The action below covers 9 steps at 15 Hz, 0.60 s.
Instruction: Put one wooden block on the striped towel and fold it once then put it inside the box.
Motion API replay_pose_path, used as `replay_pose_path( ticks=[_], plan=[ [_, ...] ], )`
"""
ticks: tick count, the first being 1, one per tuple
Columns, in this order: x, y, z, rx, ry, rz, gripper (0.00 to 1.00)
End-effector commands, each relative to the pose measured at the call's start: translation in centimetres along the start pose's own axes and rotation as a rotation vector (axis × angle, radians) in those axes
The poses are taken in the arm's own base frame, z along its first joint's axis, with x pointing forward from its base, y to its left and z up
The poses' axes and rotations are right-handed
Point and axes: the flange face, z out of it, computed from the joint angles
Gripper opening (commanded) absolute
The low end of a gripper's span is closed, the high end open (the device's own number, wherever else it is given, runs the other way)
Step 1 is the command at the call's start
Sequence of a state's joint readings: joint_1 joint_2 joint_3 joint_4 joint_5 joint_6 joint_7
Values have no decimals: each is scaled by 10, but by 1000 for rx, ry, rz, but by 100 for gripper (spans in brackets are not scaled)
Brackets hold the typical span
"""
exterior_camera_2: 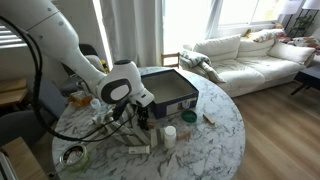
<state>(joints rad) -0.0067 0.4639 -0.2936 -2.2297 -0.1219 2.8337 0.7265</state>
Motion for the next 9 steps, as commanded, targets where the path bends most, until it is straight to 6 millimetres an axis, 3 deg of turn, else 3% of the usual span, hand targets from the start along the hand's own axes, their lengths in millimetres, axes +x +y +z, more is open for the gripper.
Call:
replay_pose_path(
  ticks=[1, 3, 6, 8, 9],
  plan=[
    [-4, 0, 9, 13, -18, 44, 76],
    [-5, 0, 10, 17, -29, 62, 55],
    [-5, -1, 6, 33, -34, 86, 31],
    [-4, -1, 2, 40, -36, 95, 19],
    [-3, 0, -1, 45, -36, 97, 19]
  ],
)
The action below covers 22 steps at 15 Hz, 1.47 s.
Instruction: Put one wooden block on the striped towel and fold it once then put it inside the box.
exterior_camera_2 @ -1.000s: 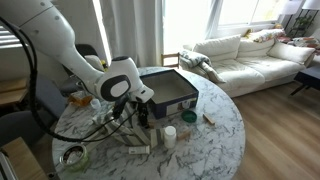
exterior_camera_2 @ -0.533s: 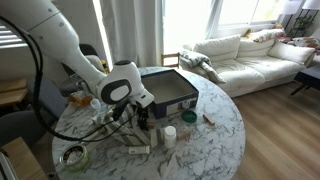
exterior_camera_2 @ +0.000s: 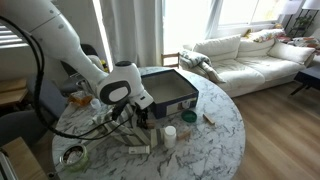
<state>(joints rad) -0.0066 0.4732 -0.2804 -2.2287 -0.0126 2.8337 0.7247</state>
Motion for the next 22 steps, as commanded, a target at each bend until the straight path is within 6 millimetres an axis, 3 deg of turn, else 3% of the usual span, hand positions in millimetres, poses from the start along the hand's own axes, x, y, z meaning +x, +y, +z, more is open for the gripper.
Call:
replay_pose_path(
  ticks=[1, 9, 13, 17, 22],
  plan=[
    [-1, 1, -8, 23, -5, 8, 19],
    [-6, 9, -92, -40, -6, -45, 19],
    [-50, 8, -124, -28, -170, -214, 19],
    [-89, 9, -120, -56, -272, -386, 19],
    [-107, 25, -84, -58, -303, -451, 19]
  ],
)
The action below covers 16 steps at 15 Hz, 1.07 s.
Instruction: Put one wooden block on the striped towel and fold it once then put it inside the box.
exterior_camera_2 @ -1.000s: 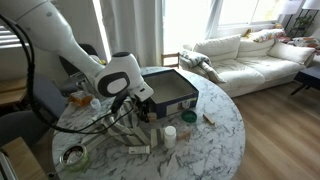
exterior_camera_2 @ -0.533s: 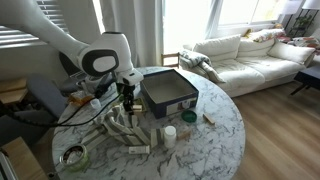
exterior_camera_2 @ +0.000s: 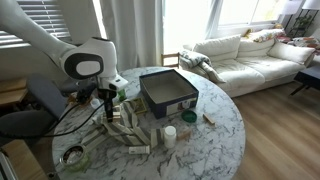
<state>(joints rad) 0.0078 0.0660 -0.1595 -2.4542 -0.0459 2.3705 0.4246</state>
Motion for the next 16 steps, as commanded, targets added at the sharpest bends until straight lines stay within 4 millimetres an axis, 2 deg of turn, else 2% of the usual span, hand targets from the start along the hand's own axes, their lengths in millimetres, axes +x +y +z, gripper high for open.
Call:
replay_pose_path(
  ticks=[1, 7, 12, 16],
  plan=[
    [-7, 10, 26, 22, -3, -23, 19],
    [0, 8, 50, 105, 54, 57, 19],
    [11, -4, 30, 144, 95, 65, 19],
    [13, -9, 45, 130, 116, 54, 19]
  ],
)
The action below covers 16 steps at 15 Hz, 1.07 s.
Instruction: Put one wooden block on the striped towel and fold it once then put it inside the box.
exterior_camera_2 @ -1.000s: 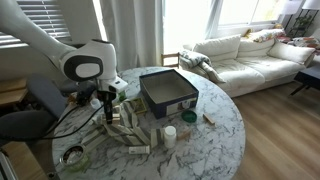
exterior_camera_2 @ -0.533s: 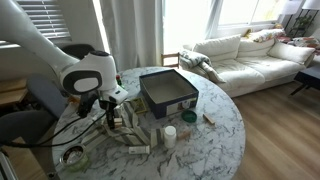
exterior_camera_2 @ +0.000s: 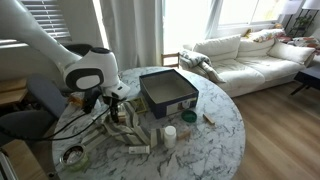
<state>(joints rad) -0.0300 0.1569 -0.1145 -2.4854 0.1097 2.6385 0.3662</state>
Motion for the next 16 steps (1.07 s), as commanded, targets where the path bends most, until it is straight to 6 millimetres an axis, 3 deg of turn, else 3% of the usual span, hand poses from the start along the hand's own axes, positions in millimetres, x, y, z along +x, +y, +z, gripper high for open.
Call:
replay_pose_path(
  ticks=[1, 3, 4, 5, 7, 10, 12, 16],
  plan=[
    [-1, 2, 19, -2, 16, -6, 19],
    [0, 4, 28, -5, 23, 2, 19],
    [1, 4, 31, -6, 29, 14, 32],
    [2, 4, 32, -3, 31, 20, 69],
    [8, 3, 20, 10, 46, 35, 75],
    [18, 2, -8, 9, 76, 30, 99],
    [23, -3, -21, 13, 89, 34, 100],
    [28, -29, -25, 72, 45, 109, 100]
  ],
)
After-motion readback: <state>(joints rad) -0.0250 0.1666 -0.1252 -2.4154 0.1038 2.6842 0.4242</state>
